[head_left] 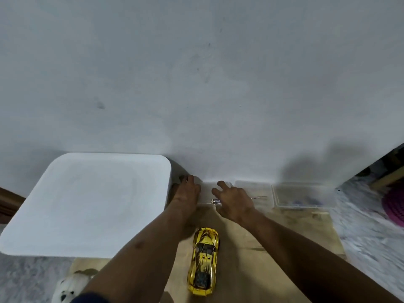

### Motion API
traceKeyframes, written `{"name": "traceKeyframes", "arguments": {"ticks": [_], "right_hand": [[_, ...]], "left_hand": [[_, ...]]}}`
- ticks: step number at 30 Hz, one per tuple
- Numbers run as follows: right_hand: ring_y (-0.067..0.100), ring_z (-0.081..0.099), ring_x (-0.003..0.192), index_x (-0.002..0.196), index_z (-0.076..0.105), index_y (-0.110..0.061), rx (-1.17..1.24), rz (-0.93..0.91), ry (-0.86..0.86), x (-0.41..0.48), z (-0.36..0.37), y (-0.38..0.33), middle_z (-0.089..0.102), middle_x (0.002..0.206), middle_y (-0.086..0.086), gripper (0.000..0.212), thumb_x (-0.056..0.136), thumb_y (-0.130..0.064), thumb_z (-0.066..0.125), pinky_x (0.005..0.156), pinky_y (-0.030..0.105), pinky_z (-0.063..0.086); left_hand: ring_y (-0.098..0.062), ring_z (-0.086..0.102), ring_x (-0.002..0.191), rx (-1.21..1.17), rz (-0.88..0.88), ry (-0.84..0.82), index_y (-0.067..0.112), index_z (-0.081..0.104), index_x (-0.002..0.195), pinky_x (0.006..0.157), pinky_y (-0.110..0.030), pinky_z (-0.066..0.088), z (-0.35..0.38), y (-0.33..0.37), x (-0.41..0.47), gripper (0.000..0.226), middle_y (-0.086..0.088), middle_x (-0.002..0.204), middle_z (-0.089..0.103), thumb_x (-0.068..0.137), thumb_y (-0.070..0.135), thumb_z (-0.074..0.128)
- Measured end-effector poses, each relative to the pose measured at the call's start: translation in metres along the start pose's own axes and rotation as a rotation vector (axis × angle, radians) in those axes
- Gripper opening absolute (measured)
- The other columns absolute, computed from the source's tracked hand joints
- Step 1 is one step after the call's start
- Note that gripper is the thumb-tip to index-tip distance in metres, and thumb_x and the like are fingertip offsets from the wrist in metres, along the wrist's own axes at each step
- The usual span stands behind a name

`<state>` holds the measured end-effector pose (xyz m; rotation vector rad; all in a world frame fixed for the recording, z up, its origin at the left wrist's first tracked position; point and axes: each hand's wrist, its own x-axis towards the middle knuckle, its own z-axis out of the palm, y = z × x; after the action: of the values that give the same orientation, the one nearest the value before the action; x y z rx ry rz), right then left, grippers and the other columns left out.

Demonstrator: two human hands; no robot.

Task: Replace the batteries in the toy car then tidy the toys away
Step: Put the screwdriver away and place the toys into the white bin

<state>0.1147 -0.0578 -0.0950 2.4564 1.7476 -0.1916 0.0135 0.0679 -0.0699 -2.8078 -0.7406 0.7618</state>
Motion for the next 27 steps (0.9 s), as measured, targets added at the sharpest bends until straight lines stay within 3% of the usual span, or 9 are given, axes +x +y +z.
{"name": "traceKeyframes", "arguments": {"ticks": [8,16,19,22,24,27], "right_hand": [[0.032,0.068,0.063,0.104,0.064,-0.016,-0.052,-0.019,-0.025,0.003,0.006,-0.004,0.061,0.113,0.010,0.039,0.068,-0.022,0.078,0.050,0.026,0.038],[0.030,0.065,0.080,0.123,0.044,-0.018,0.013,0.016,0.011,0.009,0.009,0.002,0.043,0.130,0.009,0.058,0.075,-0.014,0.077,0.054,0.030,0.041],[0.028,0.064,0.088,0.121,0.040,-0.022,0.029,0.039,0.014,0.009,0.013,0.003,0.041,0.130,0.006,0.064,0.073,-0.022,0.082,0.057,0.032,0.051],[0.027,0.056,0.105,0.125,0.039,-0.024,0.088,0.021,0.057,0.005,0.010,0.006,0.039,0.135,0.004,0.069,0.073,-0.043,0.080,0.065,0.035,0.054],[0.023,0.054,0.108,0.122,0.042,-0.025,0.157,0.002,0.153,-0.003,0.003,0.009,0.041,0.134,0.002,0.060,0.075,-0.050,0.071,0.061,0.028,0.049],[0.016,0.056,0.095,0.110,0.054,-0.023,0.281,-0.026,0.319,-0.021,-0.006,0.014,0.050,0.120,0.001,0.035,0.079,-0.036,0.063,0.056,0.017,0.038]], "left_hand": [[-0.036,0.039,0.134,0.002,0.055,-0.014,0.013,0.033,0.148,0.106,-0.042,0.045,0.004,0.003,0.011,0.053,-0.020,0.154,0.018,0.098,0.010,0.051],[-0.037,0.043,0.129,-0.186,0.044,-0.054,0.014,0.036,0.147,0.105,-0.043,0.046,0.000,-0.002,0.011,0.057,-0.016,0.153,0.018,0.094,0.010,0.057],[-0.037,0.045,0.130,-0.264,0.051,-0.106,0.013,0.033,0.149,0.107,-0.042,0.045,-0.009,-0.006,0.011,0.062,-0.017,0.153,0.019,0.092,0.012,0.059],[-0.034,0.043,0.133,-0.346,0.080,-0.133,0.015,0.031,0.149,0.108,-0.043,0.044,-0.020,-0.011,0.012,0.069,-0.014,0.149,0.031,0.089,0.016,0.066],[-0.032,0.049,0.127,-0.411,0.073,-0.120,0.017,0.030,0.148,0.103,-0.041,0.049,-0.027,-0.015,0.011,0.069,-0.013,0.141,0.046,0.088,0.013,0.066],[-0.030,0.061,0.109,-0.439,0.068,-0.085,0.017,0.037,0.141,0.089,-0.036,0.056,-0.037,-0.019,0.008,0.061,-0.012,0.123,0.059,0.088,0.005,0.064]]}}
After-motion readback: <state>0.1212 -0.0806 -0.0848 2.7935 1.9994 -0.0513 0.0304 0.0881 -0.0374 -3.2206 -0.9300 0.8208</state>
